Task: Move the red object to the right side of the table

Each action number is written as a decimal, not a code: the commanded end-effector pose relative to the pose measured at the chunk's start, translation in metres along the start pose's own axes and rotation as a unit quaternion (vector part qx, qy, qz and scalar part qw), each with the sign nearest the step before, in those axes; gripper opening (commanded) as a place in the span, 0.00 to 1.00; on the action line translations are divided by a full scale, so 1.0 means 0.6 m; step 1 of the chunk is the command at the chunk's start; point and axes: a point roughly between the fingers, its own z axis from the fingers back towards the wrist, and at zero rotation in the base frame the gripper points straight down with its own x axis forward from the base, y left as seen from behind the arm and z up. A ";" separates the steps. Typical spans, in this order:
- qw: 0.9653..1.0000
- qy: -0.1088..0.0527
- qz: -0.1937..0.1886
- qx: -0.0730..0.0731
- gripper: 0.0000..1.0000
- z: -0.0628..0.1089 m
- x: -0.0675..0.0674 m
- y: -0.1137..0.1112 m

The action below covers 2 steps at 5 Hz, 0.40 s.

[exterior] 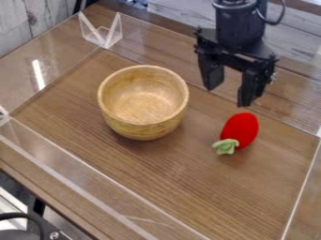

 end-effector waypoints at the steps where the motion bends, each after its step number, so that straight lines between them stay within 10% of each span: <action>1: 1.000 -0.026 0.003 0.007 1.00 0.014 0.014 0.011; 2: 1.000 -0.024 0.018 0.010 1.00 0.003 0.006 0.027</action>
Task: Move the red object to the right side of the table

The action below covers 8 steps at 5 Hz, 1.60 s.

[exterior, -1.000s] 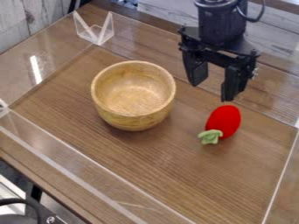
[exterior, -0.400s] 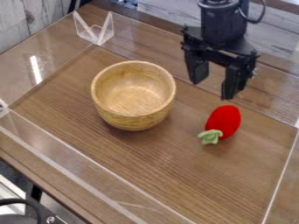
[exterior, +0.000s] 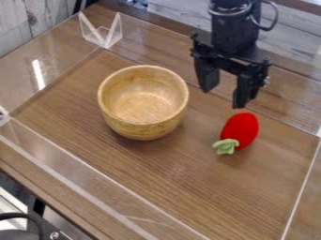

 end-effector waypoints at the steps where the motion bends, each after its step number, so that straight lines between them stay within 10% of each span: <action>1: 1.000 -0.015 0.015 0.007 1.00 0.005 0.000 0.020; 3: 0.999 -0.023 0.022 0.009 1.00 0.033 -0.018 0.046; 5: 0.999 -0.042 -0.006 0.017 1.00 0.022 0.017 0.052; 6: 0.999 -0.044 -0.014 0.021 0.00 0.022 0.027 0.056; 7: 0.998 -0.048 -0.018 0.024 1.00 0.023 0.037 0.049; 8: 0.998 -0.048 -0.023 0.023 1.00 0.020 0.041 0.039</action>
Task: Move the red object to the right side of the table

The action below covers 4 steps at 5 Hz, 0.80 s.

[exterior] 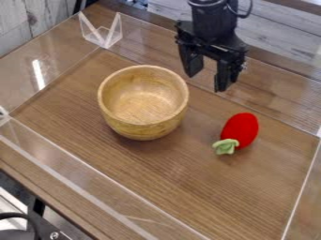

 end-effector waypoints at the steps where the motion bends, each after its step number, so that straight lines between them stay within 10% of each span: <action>1: 0.999 -0.026 -0.021 0.009 1.00 0.018 0.007 0.005; 4: 0.999 -0.039 0.016 0.025 1.00 0.037 -0.014 0.018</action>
